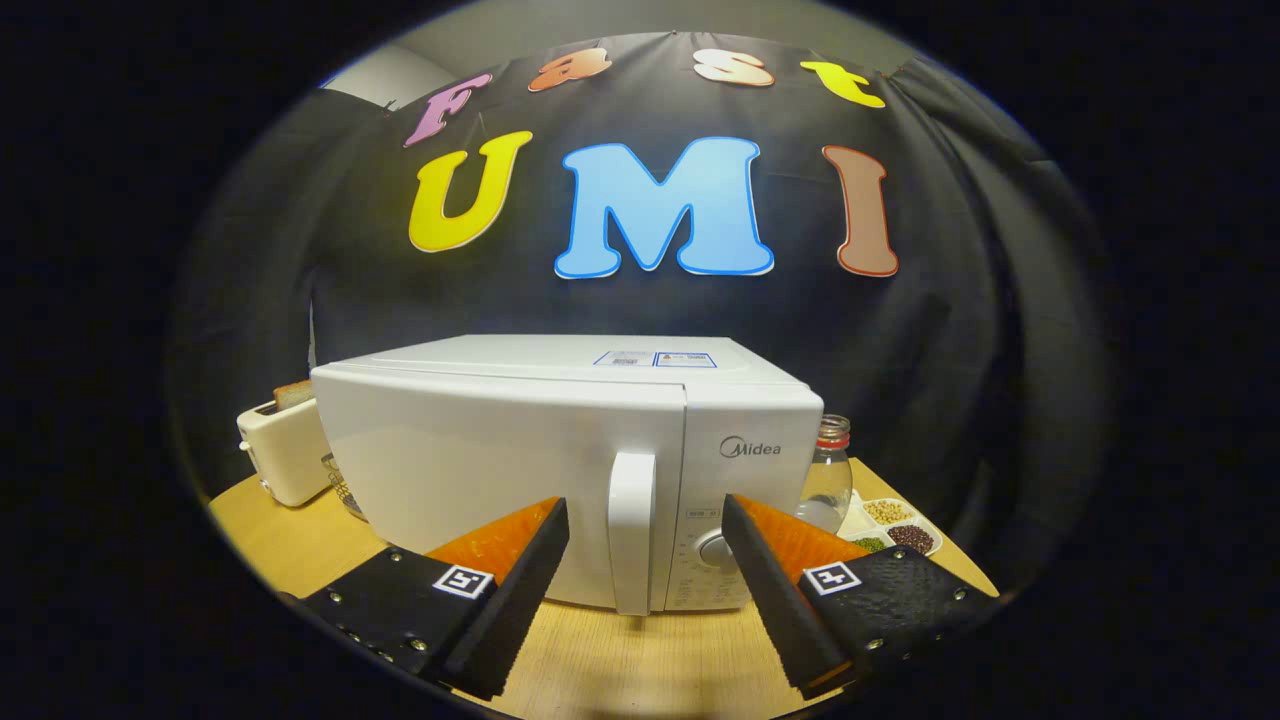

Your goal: Open the microwave, put the food inside, and close the microwave door.

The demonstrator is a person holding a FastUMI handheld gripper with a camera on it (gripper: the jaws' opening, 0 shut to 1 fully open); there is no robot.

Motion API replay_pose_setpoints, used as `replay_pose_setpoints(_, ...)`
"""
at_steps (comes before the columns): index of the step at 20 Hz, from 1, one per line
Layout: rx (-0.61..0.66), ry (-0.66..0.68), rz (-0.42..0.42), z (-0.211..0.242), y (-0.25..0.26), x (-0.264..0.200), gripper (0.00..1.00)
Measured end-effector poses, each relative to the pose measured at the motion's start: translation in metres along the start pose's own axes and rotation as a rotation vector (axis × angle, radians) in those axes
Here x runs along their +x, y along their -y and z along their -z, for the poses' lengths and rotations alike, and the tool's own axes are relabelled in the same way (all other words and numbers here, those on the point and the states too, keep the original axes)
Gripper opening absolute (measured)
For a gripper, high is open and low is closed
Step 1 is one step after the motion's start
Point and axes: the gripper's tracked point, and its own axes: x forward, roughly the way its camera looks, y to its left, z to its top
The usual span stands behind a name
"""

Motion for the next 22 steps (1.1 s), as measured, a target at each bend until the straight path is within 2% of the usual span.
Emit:
replay_pose_setpoints(5, 0.023, -0.06, -0.002, 0.02, -0.002, 0.015, 0.87)
replay_pose_setpoints(6, 0.03, -0.067, -0.003, 0.024, -0.001, 0.017, 0.76)
replay_pose_setpoints(7, 0.039, -0.074, 0.0, 0.026, -0.002, 0.02, 0.75)
replay_pose_setpoints(9, 0.052, -0.08, 0.009, 0.027, -0.001, 0.021, 0.63)
replay_pose_setpoints(11, 0.054, -0.079, -0.001, 0.025, -0.008, 0.017, 0.39)
replay_pose_setpoints(12, 0.04, -0.083, 0.006, 0.029, -0.008, 0.021, 0.32)
replay_pose_setpoints(15, 0.05, -0.104, -0.006, 0.029, -0.009, 0.018, 0.24)
replay_pose_setpoints(16, 0.047, -0.102, -0.005, 0.029, -0.009, 0.022, 0.14)
replay_pose_setpoints(17, 0.038, -0.103, -0.004, 0.029, -0.008, 0.019, 0.15)
replay_pose_setpoints(18, 0.024, -0.102, 0.0, 0.028, -0.007, 0.02, 0.08)
replay_pose_setpoints(22, 0.026, -0.114, 0.001, 0.028, -0.008, 0.018, 0.08)
